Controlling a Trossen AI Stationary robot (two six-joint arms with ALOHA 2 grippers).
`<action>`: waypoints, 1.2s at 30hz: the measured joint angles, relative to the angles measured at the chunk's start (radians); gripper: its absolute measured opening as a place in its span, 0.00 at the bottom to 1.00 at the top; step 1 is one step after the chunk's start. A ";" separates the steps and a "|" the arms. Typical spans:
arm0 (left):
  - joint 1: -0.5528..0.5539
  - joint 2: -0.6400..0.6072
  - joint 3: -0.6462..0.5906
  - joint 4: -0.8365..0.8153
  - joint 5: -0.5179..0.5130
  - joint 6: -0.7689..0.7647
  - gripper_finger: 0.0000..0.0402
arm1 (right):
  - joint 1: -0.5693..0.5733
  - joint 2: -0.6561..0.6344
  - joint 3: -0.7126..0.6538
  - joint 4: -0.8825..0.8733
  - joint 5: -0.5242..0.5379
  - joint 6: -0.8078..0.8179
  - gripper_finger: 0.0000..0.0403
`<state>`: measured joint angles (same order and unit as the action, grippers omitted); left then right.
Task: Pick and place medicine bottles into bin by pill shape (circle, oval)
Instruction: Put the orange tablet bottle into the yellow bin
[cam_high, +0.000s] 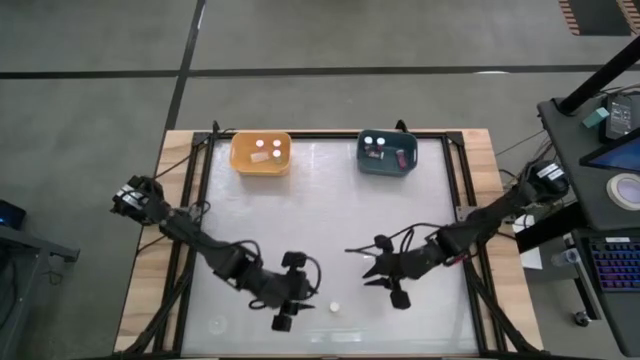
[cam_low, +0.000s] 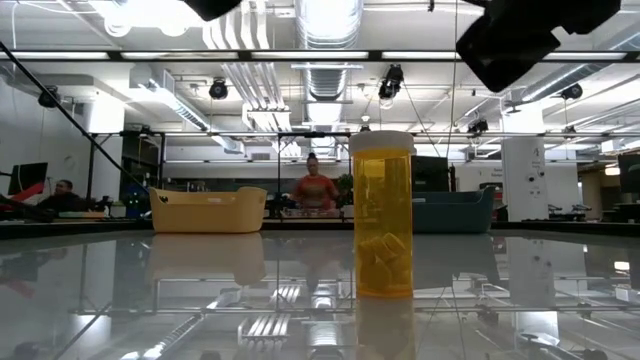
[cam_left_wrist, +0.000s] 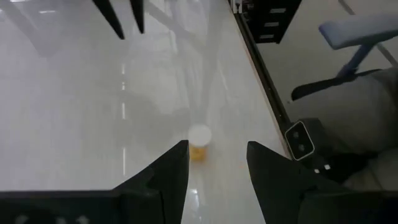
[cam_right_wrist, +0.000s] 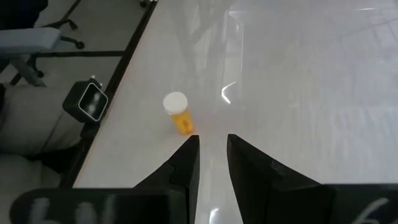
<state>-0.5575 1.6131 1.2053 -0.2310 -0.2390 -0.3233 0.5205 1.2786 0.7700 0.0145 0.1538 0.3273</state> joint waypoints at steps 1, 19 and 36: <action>-0.015 0.000 -0.005 0.003 -0.021 -0.013 0.37 | 0.004 0.022 0.018 -0.001 0.002 -0.001 0.18; -0.234 0.000 -0.097 0.041 -0.280 -0.223 0.37 | 0.010 0.401 0.394 -0.088 -0.004 -0.035 0.41; -0.267 -0.048 -0.100 0.030 -0.476 -0.168 0.37 | 0.011 0.552 0.480 -0.184 -0.031 0.011 0.58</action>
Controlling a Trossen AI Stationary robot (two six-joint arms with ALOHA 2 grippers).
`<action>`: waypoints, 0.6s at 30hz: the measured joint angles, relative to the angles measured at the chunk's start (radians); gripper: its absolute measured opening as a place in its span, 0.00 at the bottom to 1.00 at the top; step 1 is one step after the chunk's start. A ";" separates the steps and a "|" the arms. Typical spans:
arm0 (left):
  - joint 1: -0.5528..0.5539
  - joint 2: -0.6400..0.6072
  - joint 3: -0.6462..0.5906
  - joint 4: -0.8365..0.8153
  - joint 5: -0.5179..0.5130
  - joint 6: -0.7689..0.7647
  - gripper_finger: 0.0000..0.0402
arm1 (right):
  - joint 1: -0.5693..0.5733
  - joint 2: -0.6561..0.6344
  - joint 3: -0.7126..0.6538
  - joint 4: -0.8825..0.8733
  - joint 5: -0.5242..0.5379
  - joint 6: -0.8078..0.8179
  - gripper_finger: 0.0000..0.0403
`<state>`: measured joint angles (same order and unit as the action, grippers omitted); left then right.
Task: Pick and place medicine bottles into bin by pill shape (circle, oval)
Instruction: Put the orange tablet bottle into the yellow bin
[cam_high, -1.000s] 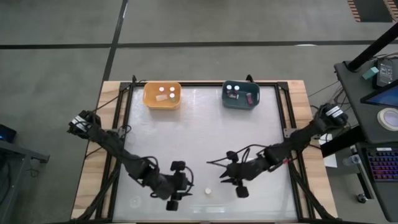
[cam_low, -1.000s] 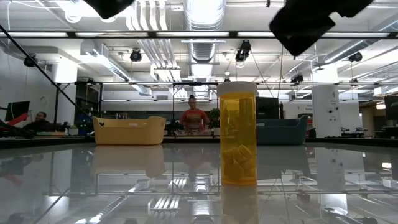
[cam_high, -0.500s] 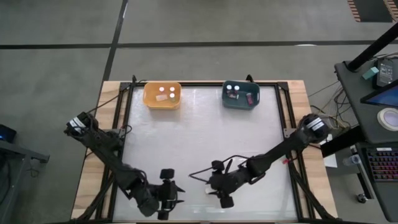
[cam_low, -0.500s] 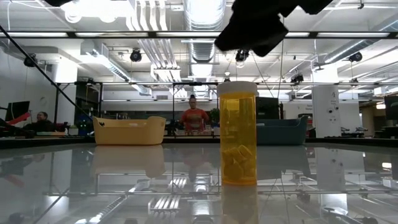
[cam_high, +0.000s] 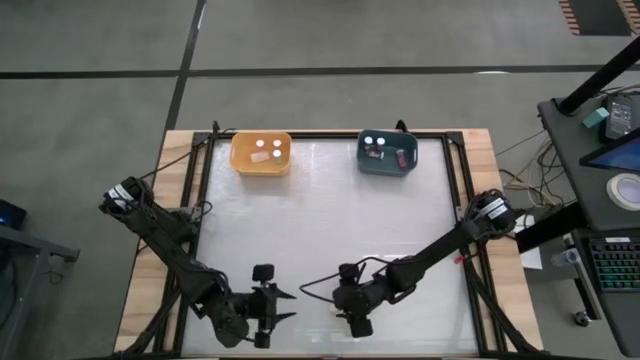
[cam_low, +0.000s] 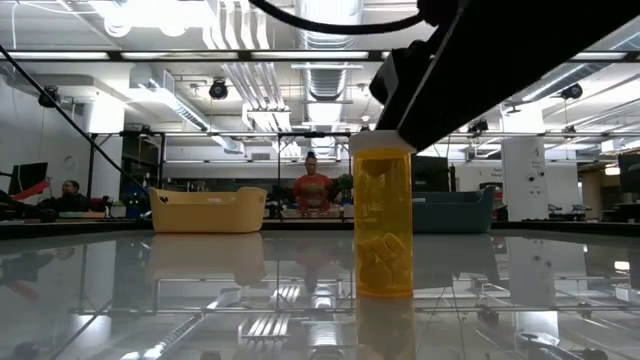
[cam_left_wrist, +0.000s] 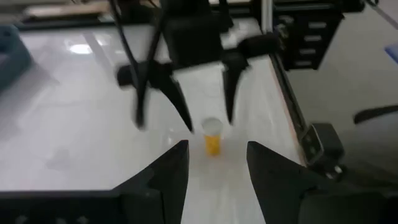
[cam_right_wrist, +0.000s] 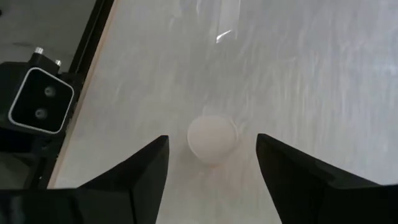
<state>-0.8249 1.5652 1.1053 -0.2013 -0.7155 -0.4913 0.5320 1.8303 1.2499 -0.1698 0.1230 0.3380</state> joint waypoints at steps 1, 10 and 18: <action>-0.001 -0.007 0.000 0.001 -0.015 0.017 0.37 | 0.000 0.004 0.000 0.009 0.000 -0.003 0.58; -0.002 -0.069 0.000 0.005 -0.103 0.133 0.37 | 0.000 0.029 0.000 0.076 0.001 -0.035 0.52; -0.002 -0.076 -0.001 0.010 -0.263 0.211 0.37 | -0.002 0.036 -0.004 0.078 0.009 -0.024 0.38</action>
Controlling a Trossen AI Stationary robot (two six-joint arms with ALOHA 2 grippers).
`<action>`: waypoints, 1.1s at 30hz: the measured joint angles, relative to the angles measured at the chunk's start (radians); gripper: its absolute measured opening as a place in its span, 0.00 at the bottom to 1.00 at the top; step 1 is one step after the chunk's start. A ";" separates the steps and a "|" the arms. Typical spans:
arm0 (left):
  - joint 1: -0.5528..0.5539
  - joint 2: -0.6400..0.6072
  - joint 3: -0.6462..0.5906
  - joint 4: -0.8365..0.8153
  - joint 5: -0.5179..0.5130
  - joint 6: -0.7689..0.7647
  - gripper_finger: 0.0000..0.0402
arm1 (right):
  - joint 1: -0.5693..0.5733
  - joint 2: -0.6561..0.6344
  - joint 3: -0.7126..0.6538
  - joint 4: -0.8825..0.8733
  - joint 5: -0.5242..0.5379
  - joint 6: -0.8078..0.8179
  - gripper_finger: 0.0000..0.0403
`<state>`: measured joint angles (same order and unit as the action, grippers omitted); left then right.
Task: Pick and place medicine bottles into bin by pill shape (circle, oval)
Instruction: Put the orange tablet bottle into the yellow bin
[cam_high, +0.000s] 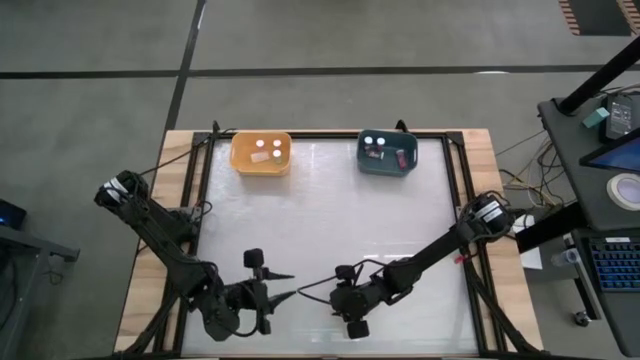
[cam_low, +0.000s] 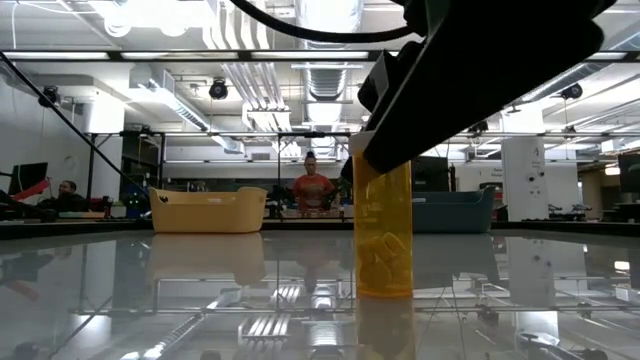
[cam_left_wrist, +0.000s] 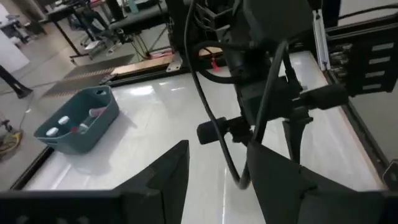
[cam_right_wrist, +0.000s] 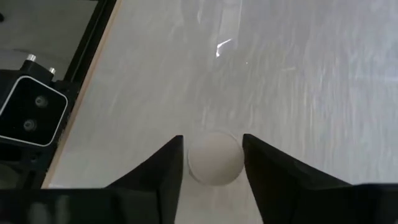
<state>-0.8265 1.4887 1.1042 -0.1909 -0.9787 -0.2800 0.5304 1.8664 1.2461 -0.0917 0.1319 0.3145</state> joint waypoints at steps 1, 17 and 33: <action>0.000 0.000 0.000 0.000 0.000 0.010 0.37 | 0.000 0.000 0.000 0.000 0.000 0.000 0.36; 0.014 -0.213 -0.167 0.016 -0.077 0.185 0.34 | -0.041 -0.006 0.064 -0.072 -0.001 -0.008 0.26; 0.027 -0.526 -0.500 0.283 -0.209 0.261 0.26 | -0.461 -0.007 0.271 -0.085 0.002 -0.366 0.26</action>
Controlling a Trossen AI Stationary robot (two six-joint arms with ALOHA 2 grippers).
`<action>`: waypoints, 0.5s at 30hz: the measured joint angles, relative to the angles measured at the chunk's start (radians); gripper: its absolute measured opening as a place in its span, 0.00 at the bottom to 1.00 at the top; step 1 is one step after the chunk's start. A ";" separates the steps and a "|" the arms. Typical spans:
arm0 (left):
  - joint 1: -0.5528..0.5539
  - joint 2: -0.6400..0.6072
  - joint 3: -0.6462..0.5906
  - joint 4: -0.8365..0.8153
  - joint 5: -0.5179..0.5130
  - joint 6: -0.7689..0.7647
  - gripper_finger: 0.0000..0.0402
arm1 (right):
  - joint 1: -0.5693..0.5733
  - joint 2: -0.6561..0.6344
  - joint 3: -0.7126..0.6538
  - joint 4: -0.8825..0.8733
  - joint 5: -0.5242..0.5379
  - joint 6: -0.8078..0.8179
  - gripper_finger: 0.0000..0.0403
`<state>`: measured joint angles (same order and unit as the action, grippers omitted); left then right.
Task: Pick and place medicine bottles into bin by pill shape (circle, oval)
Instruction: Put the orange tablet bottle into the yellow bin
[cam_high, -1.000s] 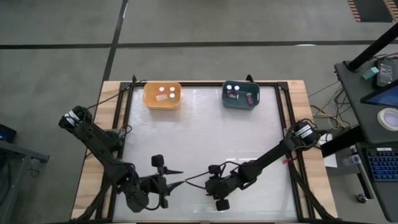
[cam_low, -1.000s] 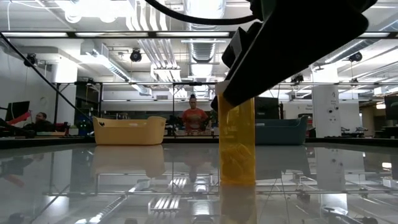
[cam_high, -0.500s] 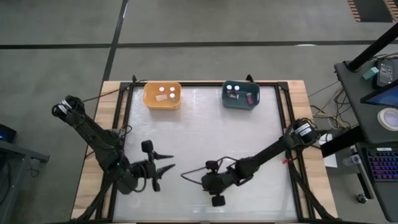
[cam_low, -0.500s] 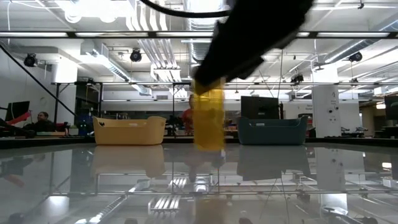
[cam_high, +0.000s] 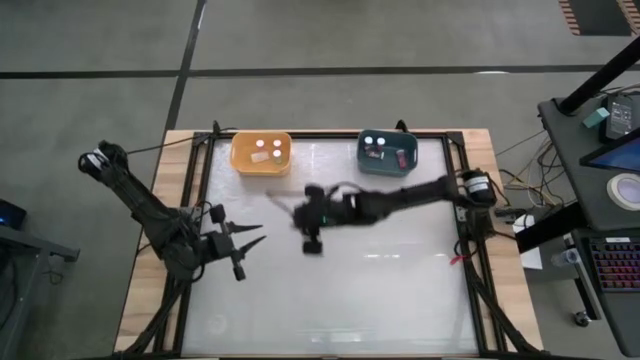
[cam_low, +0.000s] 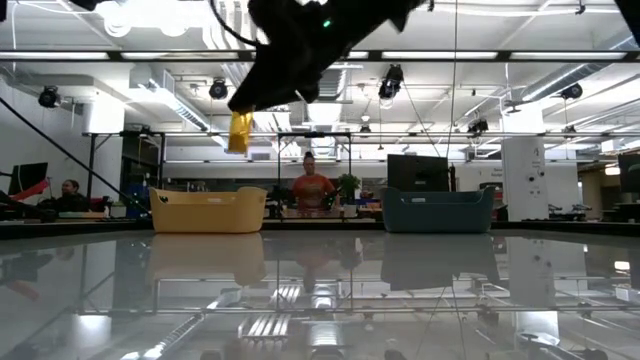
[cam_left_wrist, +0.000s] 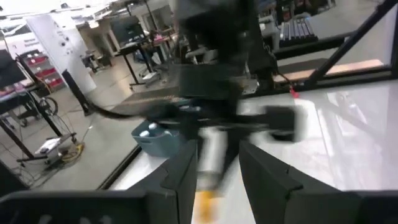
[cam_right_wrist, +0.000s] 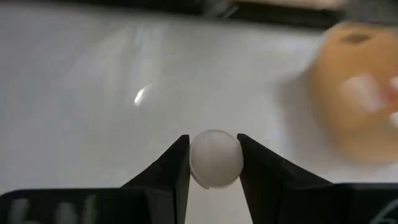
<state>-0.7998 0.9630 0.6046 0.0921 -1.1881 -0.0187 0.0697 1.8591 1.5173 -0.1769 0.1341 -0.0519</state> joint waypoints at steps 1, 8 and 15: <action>0.000 -0.012 -0.003 0.005 0.000 0.009 0.26 | -0.030 0.000 0.000 0.046 0.000 -0.012 0.26; 0.000 -0.065 -0.007 0.006 0.000 0.122 0.26 | -0.225 0.002 -0.028 0.385 0.000 0.035 0.26; 0.000 -0.084 -0.007 0.006 0.000 0.210 0.26 | -0.315 0.078 -0.066 0.598 -0.009 0.113 0.26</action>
<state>-0.7998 0.8793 0.5972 0.0980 -1.1877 0.1917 -0.2457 1.9373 1.4517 0.4213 0.1246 0.0612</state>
